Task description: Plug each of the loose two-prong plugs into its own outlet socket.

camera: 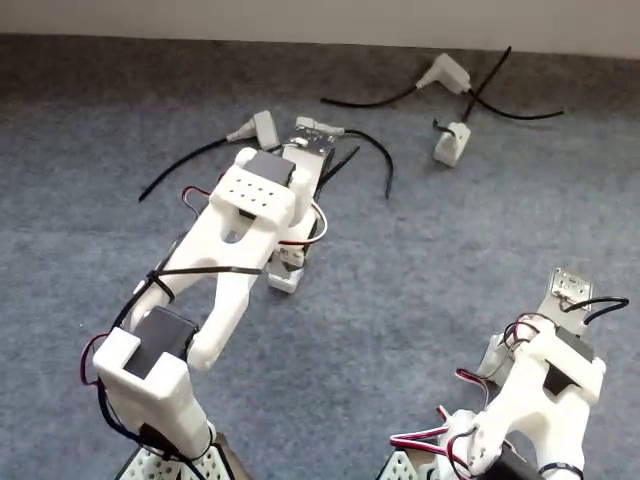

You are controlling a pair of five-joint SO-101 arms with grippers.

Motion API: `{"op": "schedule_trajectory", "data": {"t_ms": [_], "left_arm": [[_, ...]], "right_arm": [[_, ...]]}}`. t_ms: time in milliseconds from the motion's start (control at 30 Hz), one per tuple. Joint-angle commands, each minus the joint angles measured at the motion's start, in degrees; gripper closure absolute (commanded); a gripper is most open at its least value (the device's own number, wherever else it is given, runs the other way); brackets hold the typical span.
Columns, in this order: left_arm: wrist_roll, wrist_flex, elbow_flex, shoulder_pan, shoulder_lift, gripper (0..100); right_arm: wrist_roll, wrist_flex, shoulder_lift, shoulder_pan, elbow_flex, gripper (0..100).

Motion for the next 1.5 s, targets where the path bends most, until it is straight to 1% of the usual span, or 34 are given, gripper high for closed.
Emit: {"op": "schedule_trajectory", "data": {"t_ms": [0,267,567,700,767,1033,1467], "left_arm": [[-0.44,-0.97,-2.24,0.57,-0.40,99],[-0.44,-2.37,-1.71,2.86,-0.31,99],[-0.18,-2.73,-0.75,2.51,-0.22,99],[-0.35,-6.51,2.95,2.42,-0.22,99],[-0.35,-7.12,3.82,2.33,-0.31,99],[-0.35,-7.03,3.91,-0.75,-0.84,99],[-0.26,-5.10,3.65,-0.84,-1.01,99]], "right_arm": [[-0.53,-1.98,0.04,-0.04,0.31,99.1],[-0.53,-1.98,0.04,-0.22,0.31,99.1],[-0.53,-1.98,0.04,-0.22,0.31,99.1],[-0.53,-1.98,0.04,-0.22,0.31,99.1],[-0.53,-1.98,0.04,-0.22,0.31,99.1],[-0.53,-1.98,0.04,-0.31,0.31,99.1],[-0.62,-1.98,0.04,-0.40,0.31,99.1]]}}
